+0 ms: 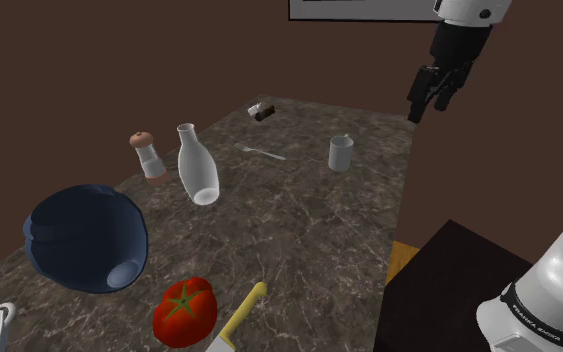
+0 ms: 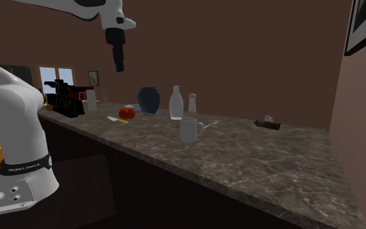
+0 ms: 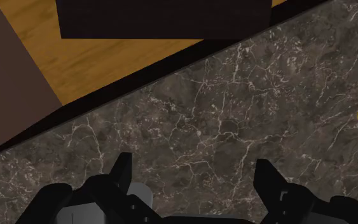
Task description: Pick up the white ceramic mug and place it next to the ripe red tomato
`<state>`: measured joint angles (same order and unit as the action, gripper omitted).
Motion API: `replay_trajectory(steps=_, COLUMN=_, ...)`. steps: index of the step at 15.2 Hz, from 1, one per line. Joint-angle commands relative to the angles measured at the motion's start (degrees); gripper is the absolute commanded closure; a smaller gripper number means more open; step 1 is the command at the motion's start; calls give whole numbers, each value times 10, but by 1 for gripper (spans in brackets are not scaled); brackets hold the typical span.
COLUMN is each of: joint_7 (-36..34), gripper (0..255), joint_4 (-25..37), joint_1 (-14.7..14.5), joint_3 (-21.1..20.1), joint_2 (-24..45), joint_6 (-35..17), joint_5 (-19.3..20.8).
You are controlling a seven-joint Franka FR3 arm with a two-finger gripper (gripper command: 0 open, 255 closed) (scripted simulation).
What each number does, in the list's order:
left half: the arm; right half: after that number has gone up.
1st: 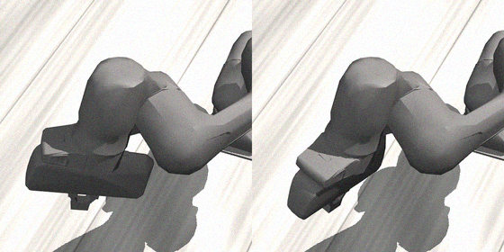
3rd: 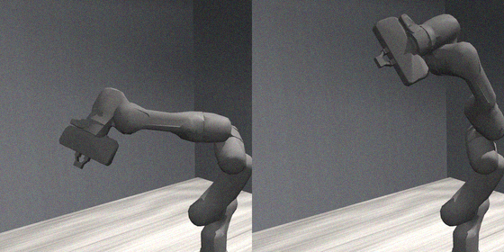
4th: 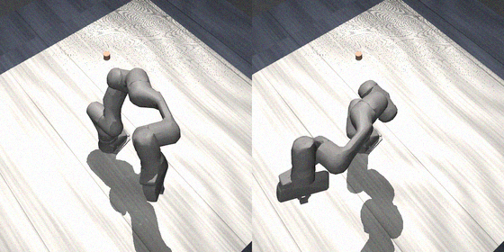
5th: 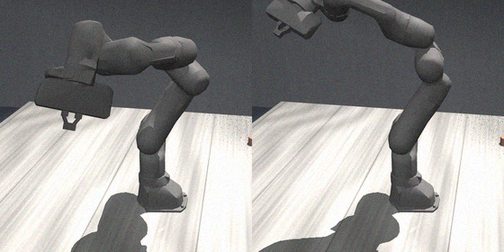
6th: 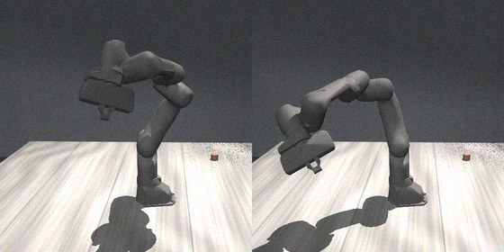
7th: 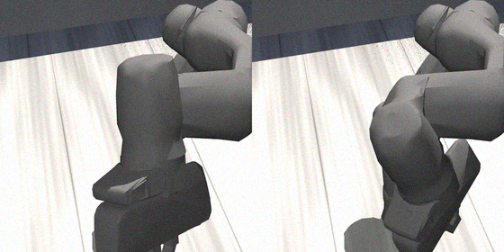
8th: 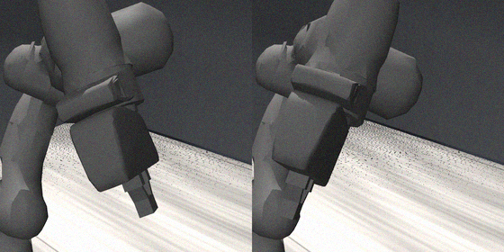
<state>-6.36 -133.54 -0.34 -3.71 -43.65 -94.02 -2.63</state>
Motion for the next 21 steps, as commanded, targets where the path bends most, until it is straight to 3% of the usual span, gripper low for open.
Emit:
replay_trajectory(steps=1, joint_7=0, gripper=0, joint_4=0, joint_1=0, joint_3=0, joint_2=0, joint_6=0, joint_5=0)
replay_trajectory(steps=11, joint_7=-18, gripper=0, joint_4=17, joint_1=24, joint_3=-3, joint_2=182, joint_6=-164, joint_5=17)
replay_trajectory(steps=21, joint_7=-44, gripper=0, joint_4=110, joint_1=44, joint_3=0, joint_2=391, joint_6=-279, joint_5=43)
